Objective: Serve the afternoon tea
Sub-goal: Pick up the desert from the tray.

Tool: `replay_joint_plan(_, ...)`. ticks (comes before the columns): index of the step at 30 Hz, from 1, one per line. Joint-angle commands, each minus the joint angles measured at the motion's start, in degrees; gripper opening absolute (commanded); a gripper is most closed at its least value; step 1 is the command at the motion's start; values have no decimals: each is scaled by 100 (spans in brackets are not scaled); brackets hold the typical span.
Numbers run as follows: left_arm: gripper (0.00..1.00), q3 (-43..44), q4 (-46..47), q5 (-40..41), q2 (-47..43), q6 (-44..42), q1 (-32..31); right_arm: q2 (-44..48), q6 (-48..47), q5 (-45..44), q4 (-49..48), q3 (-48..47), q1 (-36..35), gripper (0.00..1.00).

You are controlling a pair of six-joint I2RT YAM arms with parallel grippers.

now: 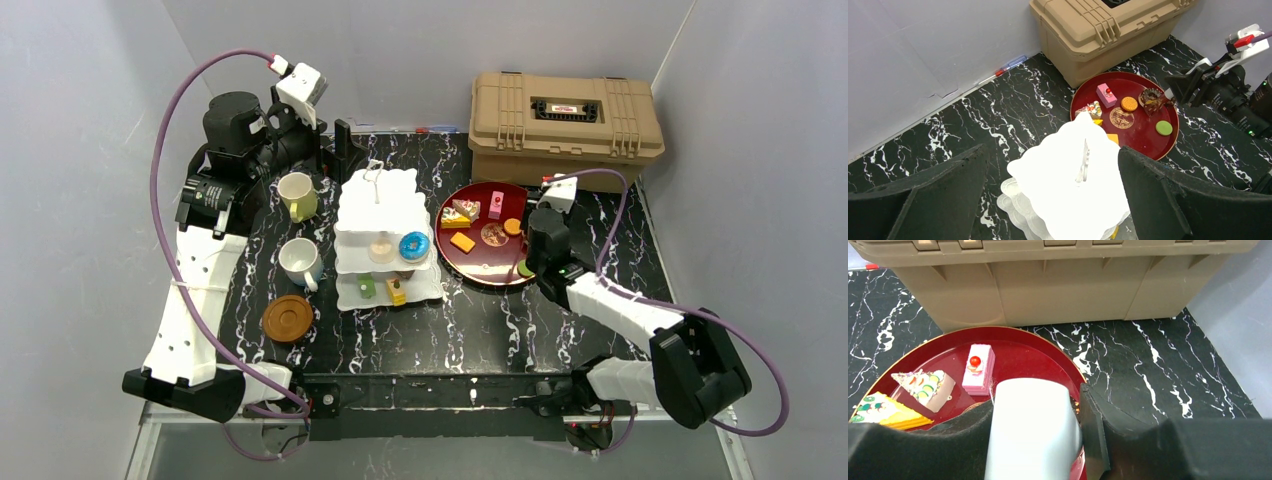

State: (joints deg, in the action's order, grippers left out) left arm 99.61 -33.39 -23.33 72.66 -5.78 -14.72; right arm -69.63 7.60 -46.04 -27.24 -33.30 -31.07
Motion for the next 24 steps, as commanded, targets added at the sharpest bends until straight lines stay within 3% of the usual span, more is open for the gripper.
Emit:
replay_joint_plan(1,99,-34,60,4,-141,-37,22,-141,-423,6,-713,-293,77,52)
replay_joint_plan(7,99,-26,60,24,-149,-46,24,-357,-236,61,-903,-144,183,59)
replay_joint_plan(15,99,-29,37,33,-154,-63,24,-371,-88,306,-1014,-48,232,53)
replay_joint_plan(19,99,-38,50,15,-145,-37,22,-470,-258,173,-1002,-125,241,67)
replay_joint_plan(24,99,-46,47,19,-164,-37,22,-568,-294,131,-1089,-112,258,67)
